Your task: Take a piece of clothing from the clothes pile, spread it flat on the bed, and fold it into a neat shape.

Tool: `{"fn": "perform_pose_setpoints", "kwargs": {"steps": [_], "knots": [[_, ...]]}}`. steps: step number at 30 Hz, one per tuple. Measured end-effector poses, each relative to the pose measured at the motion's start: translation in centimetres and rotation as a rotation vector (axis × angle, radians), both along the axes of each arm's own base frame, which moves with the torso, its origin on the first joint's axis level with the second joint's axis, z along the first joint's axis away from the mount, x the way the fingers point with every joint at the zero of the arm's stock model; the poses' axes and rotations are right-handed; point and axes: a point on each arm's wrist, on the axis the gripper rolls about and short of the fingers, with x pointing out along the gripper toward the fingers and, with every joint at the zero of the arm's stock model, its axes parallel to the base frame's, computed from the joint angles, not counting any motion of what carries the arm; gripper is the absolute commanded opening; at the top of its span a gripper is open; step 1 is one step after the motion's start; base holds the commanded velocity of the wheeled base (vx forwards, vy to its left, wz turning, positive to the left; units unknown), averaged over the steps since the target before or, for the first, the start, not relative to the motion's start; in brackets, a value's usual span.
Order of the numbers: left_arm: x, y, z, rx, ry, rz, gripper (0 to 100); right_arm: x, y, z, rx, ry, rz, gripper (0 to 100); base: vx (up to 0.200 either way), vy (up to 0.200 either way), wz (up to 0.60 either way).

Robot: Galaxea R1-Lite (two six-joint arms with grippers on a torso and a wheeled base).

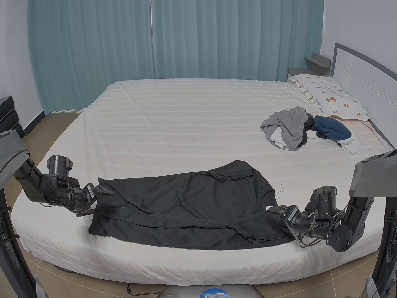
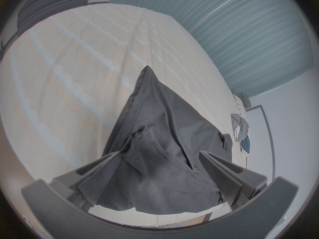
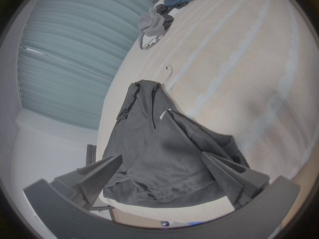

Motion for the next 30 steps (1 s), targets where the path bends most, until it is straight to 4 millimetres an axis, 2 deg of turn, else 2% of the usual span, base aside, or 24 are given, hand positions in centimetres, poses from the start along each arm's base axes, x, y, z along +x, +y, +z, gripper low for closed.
{"fn": "perform_pose_setpoints", "kwargs": {"steps": [8, 9, 21, 30], "knots": [[0.5, -0.1, -1.0, 0.004, 0.015, -0.010, 100, 0.0, 0.0, -0.2, -0.001, 0.006, 0.002, 100, 0.000, 0.000, 0.00], [0.6, -0.2, -1.1, 0.007, 0.018, -0.011, 0, 0.0, 0.0, -0.2, -0.001, 0.006, 0.002, 100, 0.000, 0.000, 0.00], [0.7, -0.5, -1.8, 0.020, 0.022, -0.010, 0, 0.0, 0.0, -0.2, -0.002, 0.007, 0.001, 100, 0.000, 0.000, 0.00], [0.5, -0.4, -1.5, 0.066, 0.035, 0.039, 0, 0.0, 0.0, -0.2, -0.001, 0.006, 0.000, 100, 0.000, 0.000, 0.00]]}}
